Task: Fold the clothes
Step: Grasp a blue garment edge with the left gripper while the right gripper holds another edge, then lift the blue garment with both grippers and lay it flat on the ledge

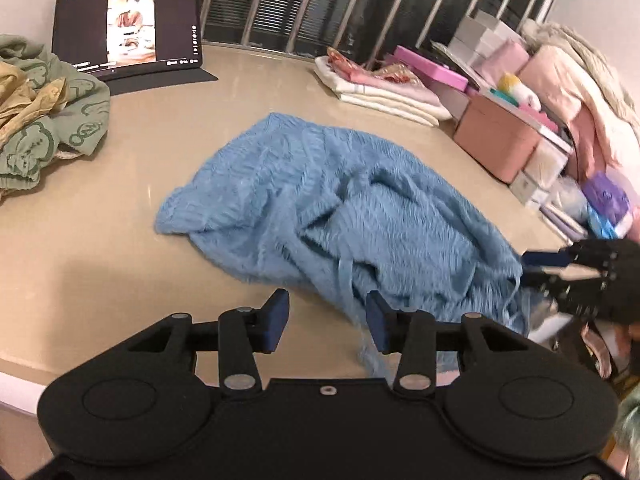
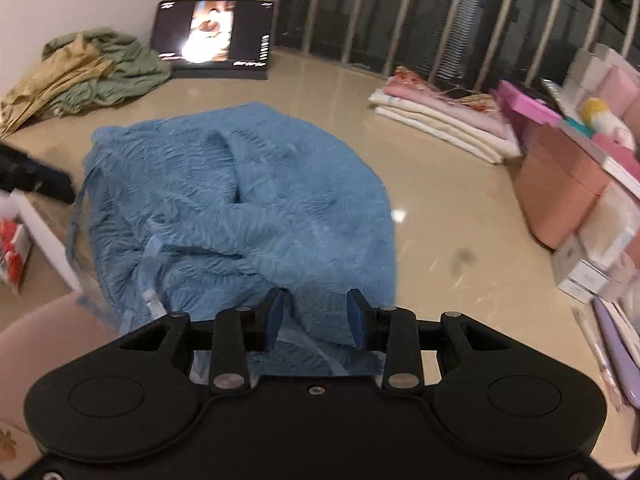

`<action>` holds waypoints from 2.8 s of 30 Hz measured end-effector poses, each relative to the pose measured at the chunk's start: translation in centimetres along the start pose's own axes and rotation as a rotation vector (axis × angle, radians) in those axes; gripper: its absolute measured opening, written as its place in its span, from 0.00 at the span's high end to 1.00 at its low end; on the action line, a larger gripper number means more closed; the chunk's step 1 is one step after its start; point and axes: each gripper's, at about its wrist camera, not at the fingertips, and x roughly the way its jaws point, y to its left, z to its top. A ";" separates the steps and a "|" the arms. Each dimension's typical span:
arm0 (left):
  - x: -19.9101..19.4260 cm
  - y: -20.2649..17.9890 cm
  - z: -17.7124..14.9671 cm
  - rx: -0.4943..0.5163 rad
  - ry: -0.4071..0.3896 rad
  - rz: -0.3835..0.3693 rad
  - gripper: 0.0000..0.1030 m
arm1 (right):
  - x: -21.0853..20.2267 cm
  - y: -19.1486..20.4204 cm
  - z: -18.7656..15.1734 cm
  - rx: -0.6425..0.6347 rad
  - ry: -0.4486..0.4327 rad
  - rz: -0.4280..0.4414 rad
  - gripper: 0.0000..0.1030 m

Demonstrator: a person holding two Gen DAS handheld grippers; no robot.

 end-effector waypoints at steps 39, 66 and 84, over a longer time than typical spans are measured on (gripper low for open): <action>4.6 -10.9 0.0 0.356 0.010 0.220 0.58 | -7.4 -12.5 1.9 0.604 -0.433 0.030 0.95; 0.0 -9.2 24.9 0.432 -0.218 0.475 0.97 | -3.8 -16.0 14.4 0.488 -0.268 0.025 0.95; -4.0 -11.3 14.8 0.576 -0.104 0.371 0.96 | -8.5 -12.8 11.6 0.378 -0.300 0.059 0.95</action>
